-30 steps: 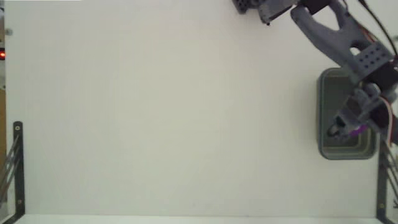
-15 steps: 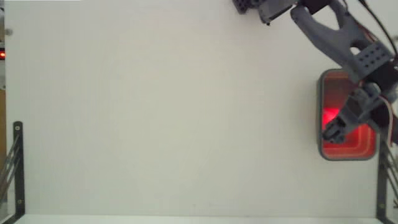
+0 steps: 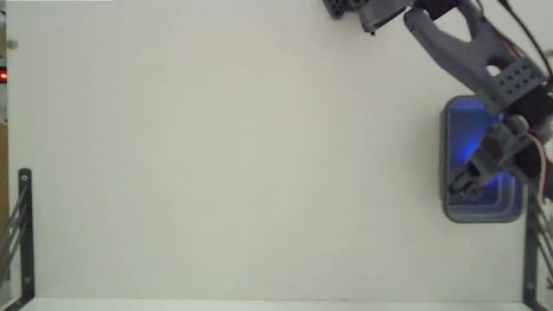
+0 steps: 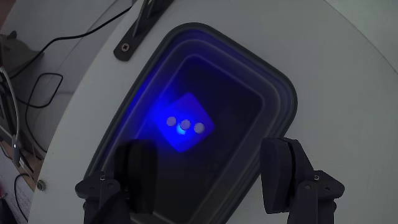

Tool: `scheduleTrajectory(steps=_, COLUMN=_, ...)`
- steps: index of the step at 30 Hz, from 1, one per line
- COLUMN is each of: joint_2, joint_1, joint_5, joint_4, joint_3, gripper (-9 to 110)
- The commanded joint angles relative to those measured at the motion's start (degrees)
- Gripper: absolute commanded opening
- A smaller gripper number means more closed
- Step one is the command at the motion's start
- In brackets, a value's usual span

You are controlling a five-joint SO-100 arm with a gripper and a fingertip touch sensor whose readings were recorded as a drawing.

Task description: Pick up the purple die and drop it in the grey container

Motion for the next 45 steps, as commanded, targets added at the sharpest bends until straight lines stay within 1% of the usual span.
scheduleTrajectory(steps=1, joint_2=4.9, joint_1=-1.1, joint_5=0.3, joint_4=-0.7, joint_3=0.4, gripper=110)
scheduleTrajectory(steps=23, joint_2=5.9, joint_1=-0.3, joint_5=0.3, joint_4=-0.6, joint_3=1.5, gripper=110)
scheduleTrajectory(steps=45, joint_2=17.7, joint_1=8.7, joint_5=0.3, joint_4=-0.6, joint_3=13.2, gripper=110)
